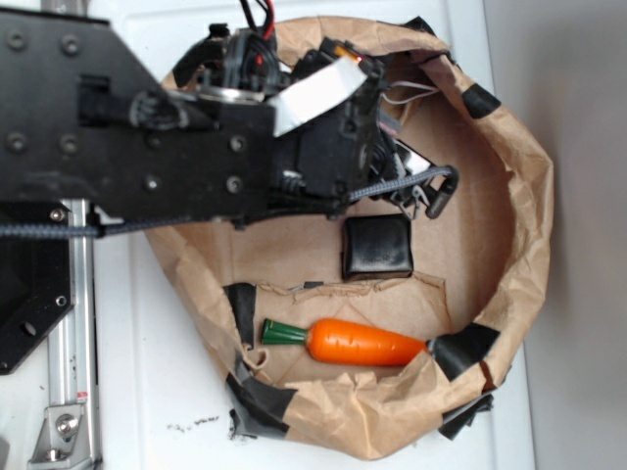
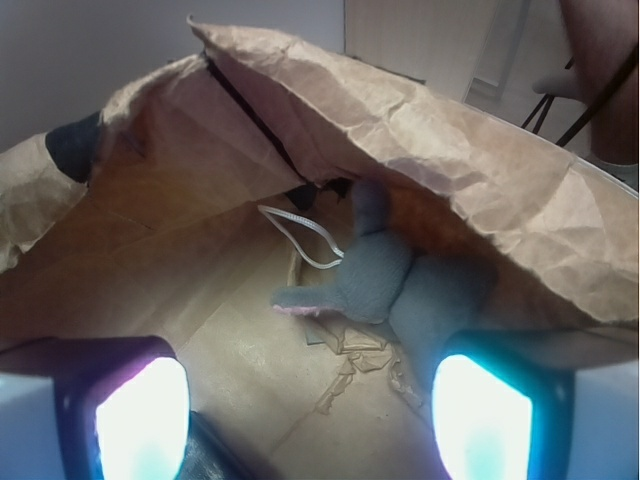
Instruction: Grab the gray animal.
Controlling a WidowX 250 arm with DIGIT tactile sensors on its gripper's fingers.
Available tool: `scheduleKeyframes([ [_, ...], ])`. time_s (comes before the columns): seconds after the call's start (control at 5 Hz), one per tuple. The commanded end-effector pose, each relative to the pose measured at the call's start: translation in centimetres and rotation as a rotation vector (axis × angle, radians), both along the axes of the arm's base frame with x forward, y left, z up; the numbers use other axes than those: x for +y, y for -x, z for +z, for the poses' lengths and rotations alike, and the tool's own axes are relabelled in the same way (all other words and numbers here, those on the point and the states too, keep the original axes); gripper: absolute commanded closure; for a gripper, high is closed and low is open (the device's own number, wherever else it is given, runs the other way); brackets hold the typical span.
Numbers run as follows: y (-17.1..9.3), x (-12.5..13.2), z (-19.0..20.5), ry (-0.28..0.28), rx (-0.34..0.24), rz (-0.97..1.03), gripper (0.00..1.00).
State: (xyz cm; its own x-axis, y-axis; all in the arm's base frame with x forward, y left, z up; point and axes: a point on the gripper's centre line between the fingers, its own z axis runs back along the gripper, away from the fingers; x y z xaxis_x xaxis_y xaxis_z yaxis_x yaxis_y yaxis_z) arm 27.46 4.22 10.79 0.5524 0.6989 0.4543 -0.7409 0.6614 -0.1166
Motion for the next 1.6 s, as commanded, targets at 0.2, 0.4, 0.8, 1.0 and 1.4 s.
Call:
scheduleKeyframes([
  [0.2, -0.5, 2.8, -0.6, 0.026, -0.039, -0.129, 0.00],
  [0.4, -0.2, 3.1, -1.3, 0.010, -0.032, -0.212, 0.00],
  [0.8, -0.2, 4.2, -3.5, -0.089, 0.007, -0.216, 0.00],
  [1.0, -0.7, 5.2, -4.0, -0.104, 0.011, -0.191, 0.00],
  [1.4, -0.5, 6.6, -4.4, -0.147, 0.008, -0.205, 0.00],
])
